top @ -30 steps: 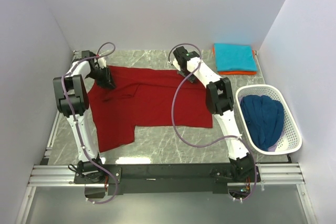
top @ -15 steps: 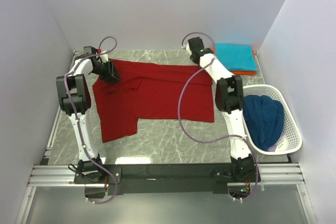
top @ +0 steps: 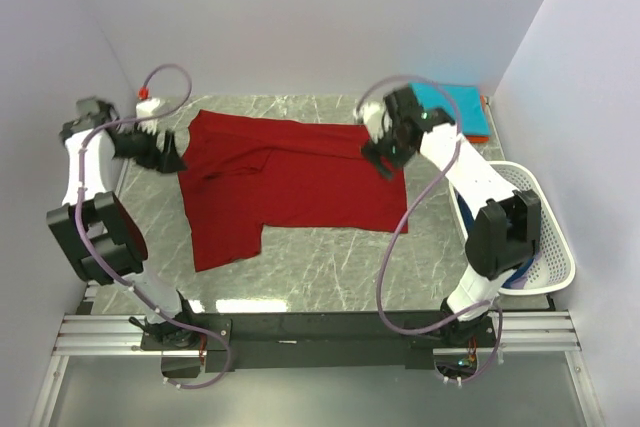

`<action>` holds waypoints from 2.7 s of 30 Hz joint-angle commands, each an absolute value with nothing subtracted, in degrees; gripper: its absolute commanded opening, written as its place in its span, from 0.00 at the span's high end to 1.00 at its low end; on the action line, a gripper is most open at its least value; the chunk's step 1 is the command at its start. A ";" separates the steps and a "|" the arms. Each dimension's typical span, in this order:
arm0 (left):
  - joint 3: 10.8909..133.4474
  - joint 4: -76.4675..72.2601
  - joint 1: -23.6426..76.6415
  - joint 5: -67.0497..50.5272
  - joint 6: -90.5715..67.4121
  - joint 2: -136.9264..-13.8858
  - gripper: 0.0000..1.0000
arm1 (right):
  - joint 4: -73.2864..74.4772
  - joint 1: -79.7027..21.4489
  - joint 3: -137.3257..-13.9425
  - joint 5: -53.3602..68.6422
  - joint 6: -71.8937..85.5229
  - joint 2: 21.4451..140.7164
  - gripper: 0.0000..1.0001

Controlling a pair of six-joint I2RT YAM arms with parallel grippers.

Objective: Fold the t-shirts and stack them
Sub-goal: Fold the tshirt

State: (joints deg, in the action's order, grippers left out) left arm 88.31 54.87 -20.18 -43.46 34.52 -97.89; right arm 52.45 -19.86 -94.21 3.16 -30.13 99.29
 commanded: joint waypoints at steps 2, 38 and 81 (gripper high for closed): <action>80.79 70.92 -25.13 -48.68 59.66 -95.28 0.16 | 55.29 -21.97 -78.77 6.95 -31.99 94.49 0.23; 49.50 53.99 -20.93 -32.00 85.69 -79.55 0.37 | 35.60 -25.58 -53.09 -8.52 -36.12 97.12 1.00; 47.63 49.30 -9.84 -22.15 96.33 -90.71 0.79 | 38.67 -21.36 -57.04 -6.24 -37.71 98.18 1.00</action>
State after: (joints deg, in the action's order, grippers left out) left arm 48.27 47.46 -9.91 -26.52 95.11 -88.86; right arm 39.05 -22.06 -57.04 -6.13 -37.17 97.86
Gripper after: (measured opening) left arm 0.237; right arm 0.008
